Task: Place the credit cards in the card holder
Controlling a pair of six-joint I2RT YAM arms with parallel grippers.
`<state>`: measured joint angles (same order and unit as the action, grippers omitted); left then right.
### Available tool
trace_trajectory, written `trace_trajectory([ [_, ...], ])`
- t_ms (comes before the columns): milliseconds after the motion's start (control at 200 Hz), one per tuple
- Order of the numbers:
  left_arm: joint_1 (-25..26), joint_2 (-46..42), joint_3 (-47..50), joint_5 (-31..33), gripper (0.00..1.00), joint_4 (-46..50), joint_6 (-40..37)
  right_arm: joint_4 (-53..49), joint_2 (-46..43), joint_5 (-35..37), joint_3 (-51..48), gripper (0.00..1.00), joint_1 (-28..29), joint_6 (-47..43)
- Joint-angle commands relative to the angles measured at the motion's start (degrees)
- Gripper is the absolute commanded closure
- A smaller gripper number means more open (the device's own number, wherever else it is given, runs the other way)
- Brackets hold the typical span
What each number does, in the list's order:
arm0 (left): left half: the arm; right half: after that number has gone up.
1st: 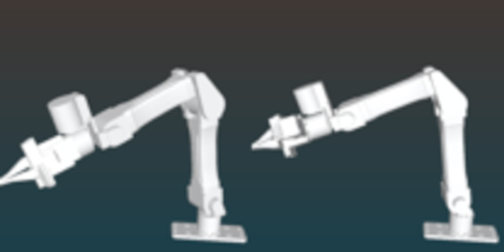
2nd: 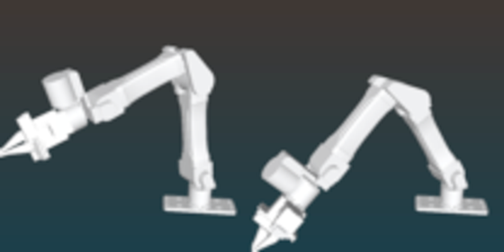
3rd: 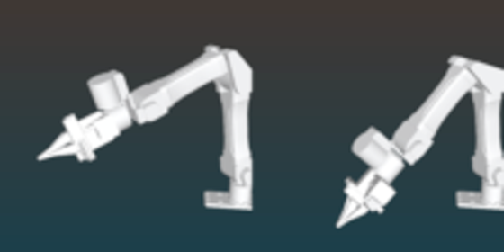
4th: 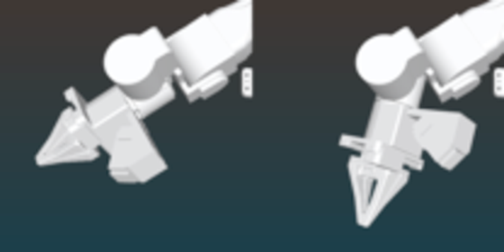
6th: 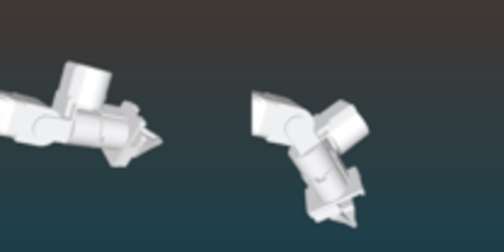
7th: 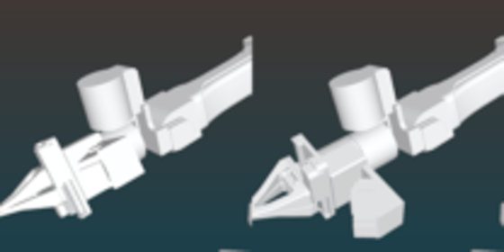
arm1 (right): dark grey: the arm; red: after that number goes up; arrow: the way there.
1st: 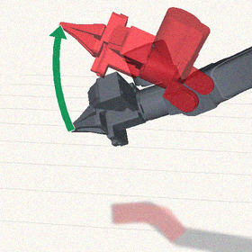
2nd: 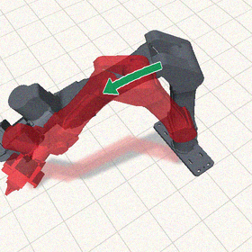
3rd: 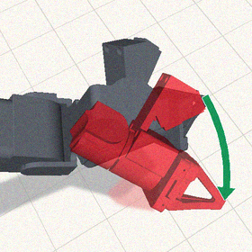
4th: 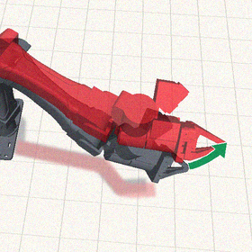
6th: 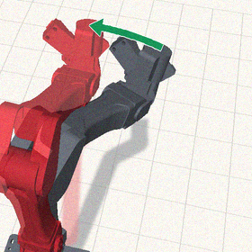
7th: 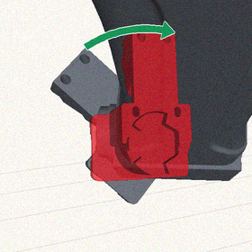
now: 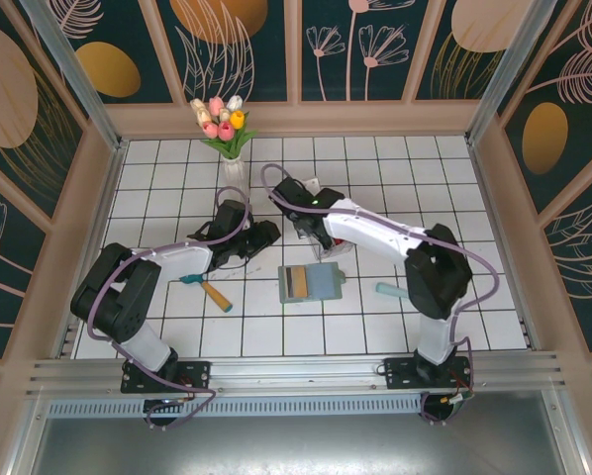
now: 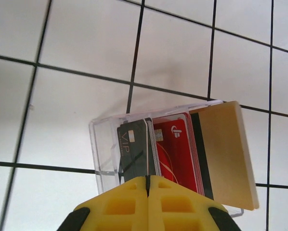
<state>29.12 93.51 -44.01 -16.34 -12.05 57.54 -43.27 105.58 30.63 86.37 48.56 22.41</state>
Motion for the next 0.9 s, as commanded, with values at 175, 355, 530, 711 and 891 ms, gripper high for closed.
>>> trace_trajectory([
  [175,-0.47,-4.04,1.7,-9.65,0.43,-12.3,2.22,10.35,-13.86,-19.42,-9.04,0.98,-6.0,2.67],
  [355,-0.5,-3.46,2.92,-18.9,0.37,-25.3,6.83,26.69,-26.81,-45.1,-21.64,0.99,-14.25,8.73],
  [530,-0.47,-2.25,4.02,-25.99,0.37,-37.22,12.23,39.45,-33.48,-62.56,-30.9,0.99,-20.96,15.45],
  [711,0.42,-0.54,4.04,-31.45,0.4,-47.71,17.49,45.47,-34.37,-67.92,-34.27,0.98,-22.21,19.44],
  [891,1.81,-0.93,3.46,-32.05,0.61,-47.92,17.06,47.54,-34.29,-68.45,-35.12,0.98,-22.48,20.65],
])
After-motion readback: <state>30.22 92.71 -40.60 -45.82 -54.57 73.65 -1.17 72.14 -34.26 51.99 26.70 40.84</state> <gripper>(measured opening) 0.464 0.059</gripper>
